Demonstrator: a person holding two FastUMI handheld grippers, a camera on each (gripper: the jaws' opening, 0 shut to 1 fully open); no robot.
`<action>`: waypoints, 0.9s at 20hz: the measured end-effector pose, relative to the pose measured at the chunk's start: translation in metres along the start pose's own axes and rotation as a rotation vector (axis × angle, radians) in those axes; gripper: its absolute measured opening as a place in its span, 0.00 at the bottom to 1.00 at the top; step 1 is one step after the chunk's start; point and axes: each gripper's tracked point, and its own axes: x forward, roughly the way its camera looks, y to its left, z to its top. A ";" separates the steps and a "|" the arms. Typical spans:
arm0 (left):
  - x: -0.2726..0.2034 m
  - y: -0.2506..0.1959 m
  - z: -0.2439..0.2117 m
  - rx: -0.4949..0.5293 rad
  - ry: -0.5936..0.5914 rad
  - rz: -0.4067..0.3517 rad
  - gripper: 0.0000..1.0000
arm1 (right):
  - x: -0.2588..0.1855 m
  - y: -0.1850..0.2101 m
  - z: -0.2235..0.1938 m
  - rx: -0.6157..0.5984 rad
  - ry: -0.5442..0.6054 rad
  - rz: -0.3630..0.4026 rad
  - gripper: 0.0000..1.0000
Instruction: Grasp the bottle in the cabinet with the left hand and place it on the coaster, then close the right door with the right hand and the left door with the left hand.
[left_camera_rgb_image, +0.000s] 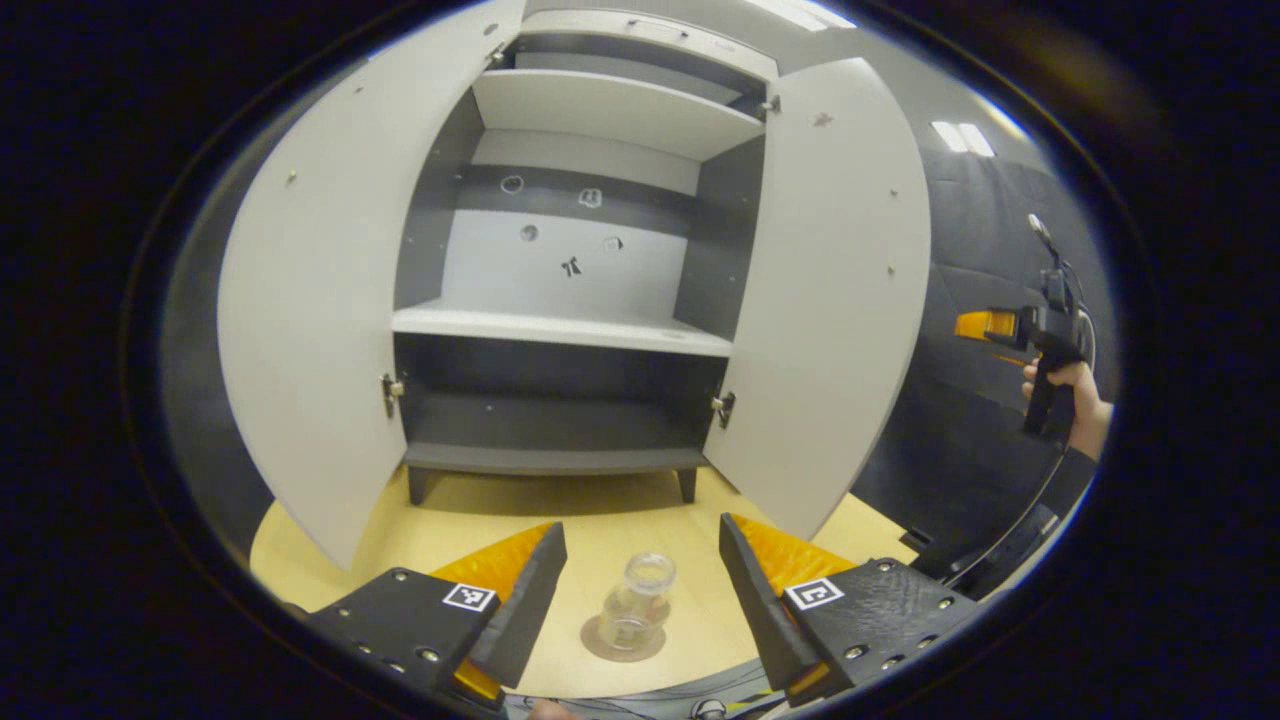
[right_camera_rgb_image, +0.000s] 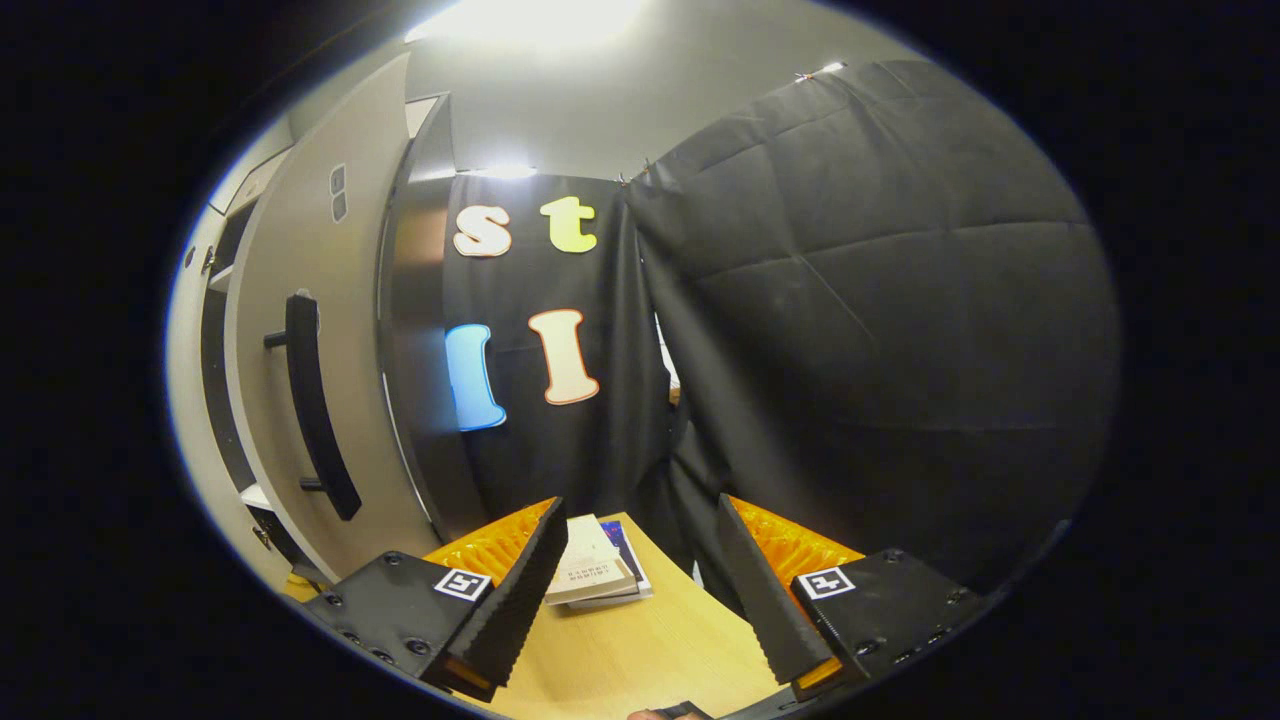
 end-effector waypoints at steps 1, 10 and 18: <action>-0.007 0.007 0.019 0.010 -0.029 0.034 0.88 | 0.007 0.000 0.003 0.005 -0.002 0.018 0.95; -0.066 0.034 0.119 0.044 -0.123 0.258 0.89 | 0.041 0.039 0.028 -0.026 0.015 0.295 0.95; -0.079 0.067 0.175 -0.028 -0.209 0.368 0.88 | 0.019 0.096 0.065 0.073 0.044 0.525 0.95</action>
